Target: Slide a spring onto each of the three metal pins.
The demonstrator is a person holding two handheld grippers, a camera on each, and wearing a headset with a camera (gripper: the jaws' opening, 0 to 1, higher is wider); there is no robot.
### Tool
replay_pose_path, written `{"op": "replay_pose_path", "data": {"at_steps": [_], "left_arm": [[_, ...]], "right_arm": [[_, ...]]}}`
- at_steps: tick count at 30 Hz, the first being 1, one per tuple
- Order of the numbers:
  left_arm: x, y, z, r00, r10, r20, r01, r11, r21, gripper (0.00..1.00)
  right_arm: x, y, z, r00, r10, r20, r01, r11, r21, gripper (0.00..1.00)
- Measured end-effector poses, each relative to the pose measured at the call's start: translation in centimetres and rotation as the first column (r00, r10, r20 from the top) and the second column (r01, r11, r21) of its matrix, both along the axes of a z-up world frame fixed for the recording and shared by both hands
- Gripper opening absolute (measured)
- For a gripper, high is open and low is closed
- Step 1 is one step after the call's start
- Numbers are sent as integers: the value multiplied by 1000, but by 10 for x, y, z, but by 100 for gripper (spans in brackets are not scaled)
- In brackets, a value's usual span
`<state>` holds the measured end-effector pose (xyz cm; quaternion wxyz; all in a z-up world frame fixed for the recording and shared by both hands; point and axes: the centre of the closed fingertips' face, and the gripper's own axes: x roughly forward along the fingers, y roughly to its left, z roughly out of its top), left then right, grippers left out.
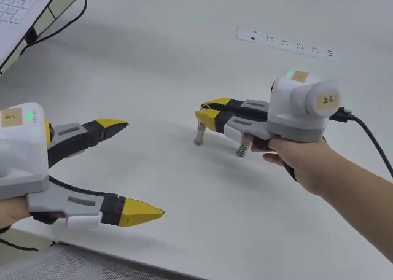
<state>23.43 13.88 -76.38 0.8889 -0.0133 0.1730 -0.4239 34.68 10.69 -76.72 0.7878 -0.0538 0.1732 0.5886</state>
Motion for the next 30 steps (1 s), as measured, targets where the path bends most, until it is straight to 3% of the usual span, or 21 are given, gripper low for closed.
{"op": "replay_pose_path", "data": {"at_steps": [3,12,16,30], "left_arm": [[0,0,0,1000,-1,-1,1,1000,-2,97],[-1,0,-1,1000,-1,-3,1,1000,0,97],[-1,0,-2,1000,0,-5,0,1000,1,97],[-1,0,-4,1000,-1,-6,1,1000,5,97]], "right_arm": [[-3,0,-2,999,29,34,-28,999,-32,8],[-6,2,-6,998,46,50,-43,998,-46,8],[-6,2,-8,998,41,44,-39,998,-43,8],[-10,1,-35,998,57,31,-54,993,-107,8]]}}
